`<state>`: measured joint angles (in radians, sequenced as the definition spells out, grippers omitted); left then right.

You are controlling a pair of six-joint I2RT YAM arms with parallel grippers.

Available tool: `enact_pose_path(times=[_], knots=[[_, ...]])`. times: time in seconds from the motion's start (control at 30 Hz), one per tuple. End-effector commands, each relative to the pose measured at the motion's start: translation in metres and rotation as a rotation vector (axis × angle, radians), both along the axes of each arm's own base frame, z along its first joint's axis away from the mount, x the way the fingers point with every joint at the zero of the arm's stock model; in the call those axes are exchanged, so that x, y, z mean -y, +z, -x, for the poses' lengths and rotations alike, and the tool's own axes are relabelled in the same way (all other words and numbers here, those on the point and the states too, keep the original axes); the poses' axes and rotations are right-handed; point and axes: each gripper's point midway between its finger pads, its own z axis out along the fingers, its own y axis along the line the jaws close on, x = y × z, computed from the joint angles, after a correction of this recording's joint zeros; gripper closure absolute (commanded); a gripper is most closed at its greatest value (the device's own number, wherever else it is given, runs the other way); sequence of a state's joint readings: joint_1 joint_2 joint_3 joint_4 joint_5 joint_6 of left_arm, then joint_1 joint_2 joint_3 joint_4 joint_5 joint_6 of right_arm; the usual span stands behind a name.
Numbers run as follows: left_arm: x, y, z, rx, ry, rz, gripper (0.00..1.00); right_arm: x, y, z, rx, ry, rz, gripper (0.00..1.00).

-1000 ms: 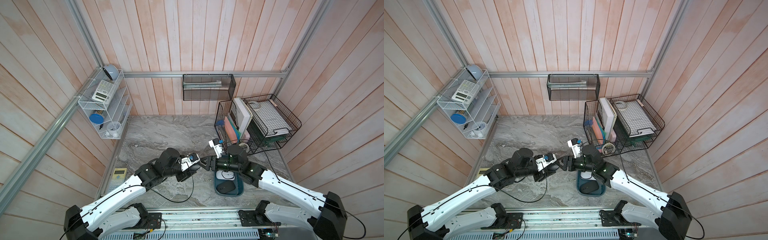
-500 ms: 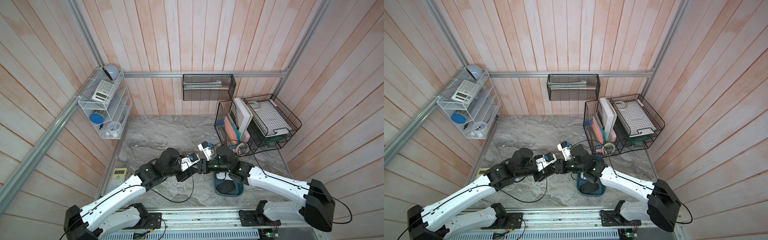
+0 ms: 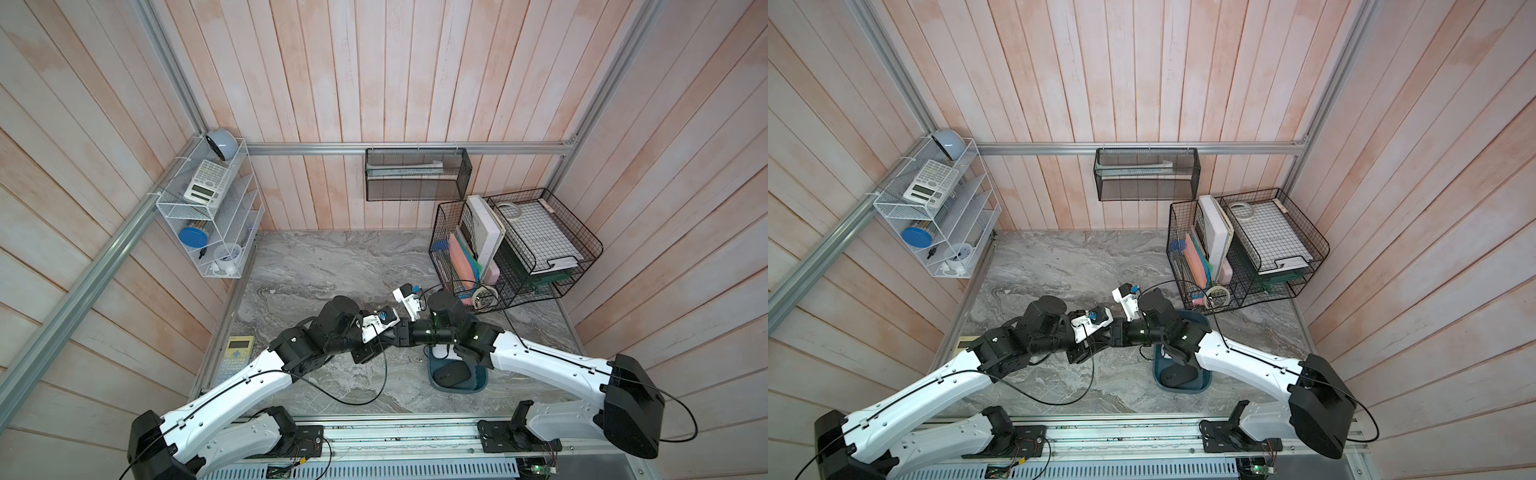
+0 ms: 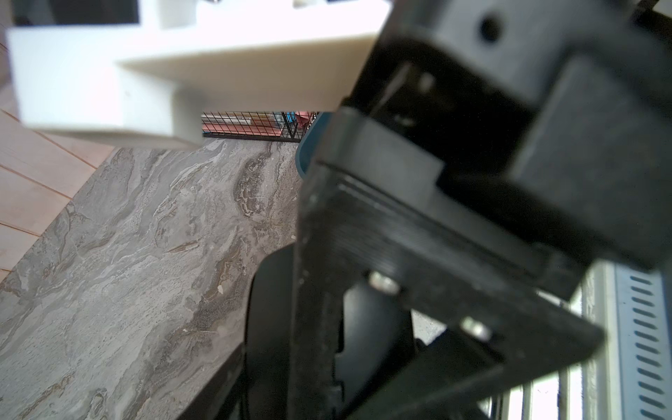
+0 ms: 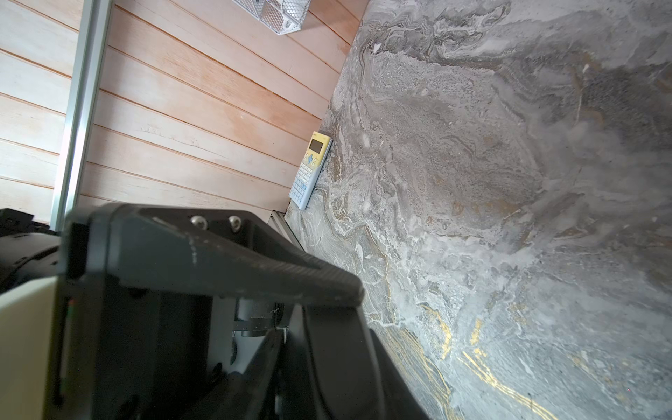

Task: Put the mouse in the storage box
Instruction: Pick up the mouse from the center of the board, then place the mouse in the storage box.

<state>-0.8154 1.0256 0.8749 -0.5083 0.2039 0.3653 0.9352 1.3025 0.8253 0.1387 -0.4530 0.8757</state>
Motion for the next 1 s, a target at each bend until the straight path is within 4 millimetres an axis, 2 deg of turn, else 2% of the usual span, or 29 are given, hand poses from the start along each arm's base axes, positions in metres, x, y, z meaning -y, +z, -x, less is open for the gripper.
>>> enact_pose_path(times=[0.0,0.03,0.07,0.37,0.57,0.73,0.97], knots=[[0.002,0.003,-0.001,0.009,0.005,0.024,0.23,-0.007,0.023,-0.001,0.053,0.009,-0.047,0.76],[0.001,0.003,-0.003,0.012,0.021,0.026,0.02,-0.006,0.021,-0.001,0.053,0.001,-0.039,0.76],[0.000,0.002,-0.005,0.013,0.034,0.023,0.00,-0.005,0.021,-0.002,0.058,-0.004,-0.035,0.77],[-0.002,0.004,-0.006,0.025,0.045,0.026,0.00,0.002,0.013,-0.008,0.090,-0.035,0.015,0.77],[-0.007,0.002,-0.014,0.057,0.086,-0.003,0.00,0.021,0.007,-0.027,0.098,-0.090,0.049,0.77],[-0.009,0.003,-0.016,0.069,0.096,-0.006,0.00,0.060,-0.001,-0.053,0.066,-0.193,0.061,0.77],[-0.010,0.002,-0.016,0.070,0.099,-0.013,0.00,0.149,-0.015,-0.089,0.008,-0.413,0.124,0.77]])
